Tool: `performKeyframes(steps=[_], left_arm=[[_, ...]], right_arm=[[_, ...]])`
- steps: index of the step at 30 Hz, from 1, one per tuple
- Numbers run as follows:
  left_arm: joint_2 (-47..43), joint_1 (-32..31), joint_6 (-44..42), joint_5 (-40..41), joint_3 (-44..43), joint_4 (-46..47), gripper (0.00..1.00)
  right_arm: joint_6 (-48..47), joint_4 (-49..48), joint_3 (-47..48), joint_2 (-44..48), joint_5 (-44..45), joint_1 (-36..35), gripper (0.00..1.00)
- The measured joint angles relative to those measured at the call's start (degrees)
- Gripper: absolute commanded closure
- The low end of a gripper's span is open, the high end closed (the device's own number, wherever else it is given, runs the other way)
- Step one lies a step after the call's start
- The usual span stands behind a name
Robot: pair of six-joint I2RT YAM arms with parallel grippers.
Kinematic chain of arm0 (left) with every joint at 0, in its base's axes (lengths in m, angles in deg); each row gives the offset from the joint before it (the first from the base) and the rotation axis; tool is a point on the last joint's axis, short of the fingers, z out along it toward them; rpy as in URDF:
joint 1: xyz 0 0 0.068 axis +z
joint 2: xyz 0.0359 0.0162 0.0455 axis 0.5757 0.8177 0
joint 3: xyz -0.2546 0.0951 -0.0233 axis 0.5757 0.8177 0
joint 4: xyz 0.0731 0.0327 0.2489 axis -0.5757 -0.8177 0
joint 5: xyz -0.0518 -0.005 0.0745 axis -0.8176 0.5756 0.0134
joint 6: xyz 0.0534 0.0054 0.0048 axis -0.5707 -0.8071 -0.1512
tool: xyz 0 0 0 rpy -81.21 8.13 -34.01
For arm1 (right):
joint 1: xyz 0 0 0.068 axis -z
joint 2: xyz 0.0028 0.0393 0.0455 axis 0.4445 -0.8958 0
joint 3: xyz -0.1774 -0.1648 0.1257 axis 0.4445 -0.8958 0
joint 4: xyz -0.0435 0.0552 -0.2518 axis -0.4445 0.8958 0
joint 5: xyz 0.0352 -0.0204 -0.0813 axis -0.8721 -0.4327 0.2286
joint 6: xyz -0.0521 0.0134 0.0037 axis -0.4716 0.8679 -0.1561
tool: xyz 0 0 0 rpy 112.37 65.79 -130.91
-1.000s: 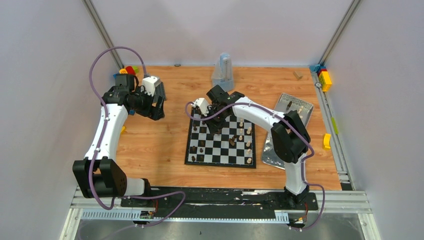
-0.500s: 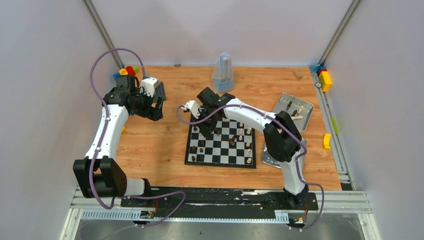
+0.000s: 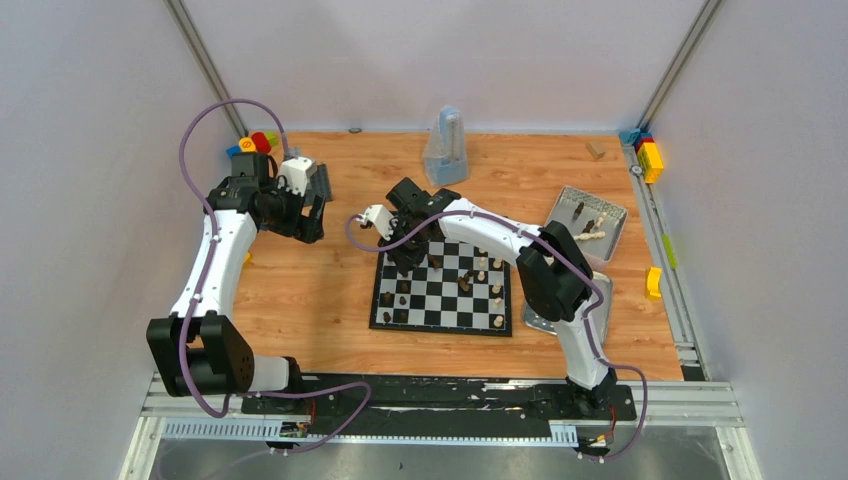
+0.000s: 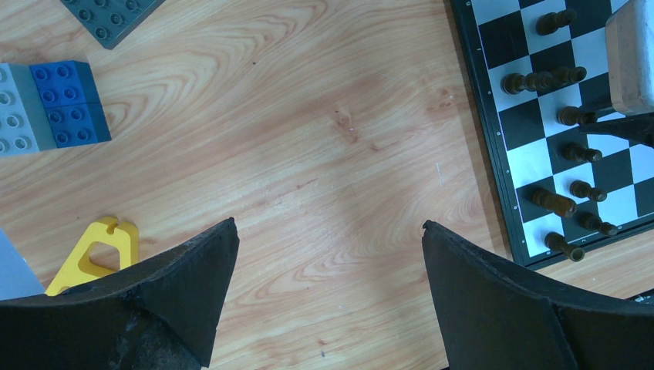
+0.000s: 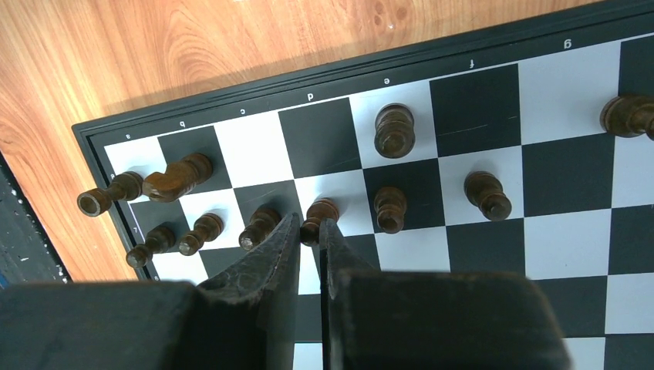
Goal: Set up the chess pieces on the board
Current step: Move the chess piece to the chessboard.
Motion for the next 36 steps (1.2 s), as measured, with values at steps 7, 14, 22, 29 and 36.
performKeyframes(steps=[7,14,22,29,36], left_arm=[[0.00,0.00,0.00,-0.02,0.02,0.00,0.03],[0.00,0.00,-0.02,-0.04,0.02,0.00,0.03],[0.00,0.02,-0.02,-0.24,0.02,0.00,0.03],[0.00,0.02,-0.02,-0.24,0.02,0.00,0.03],[0.00,0.02,-0.04,-0.26,0.02,0.00,0.03]], right_arm=[[-0.07,0.02,0.00,-0.07,0.50,0.00,0.94],[-0.07,0.02,0.00,-0.13,0.50,0.00,0.80],[-0.46,0.00,0.02,-0.13,0.59,-0.15,0.58],[-0.39,-0.02,0.02,-0.11,0.63,-0.24,0.54],[-0.17,-0.72,-2.95,4.31,2.16,0.55,0.48]])
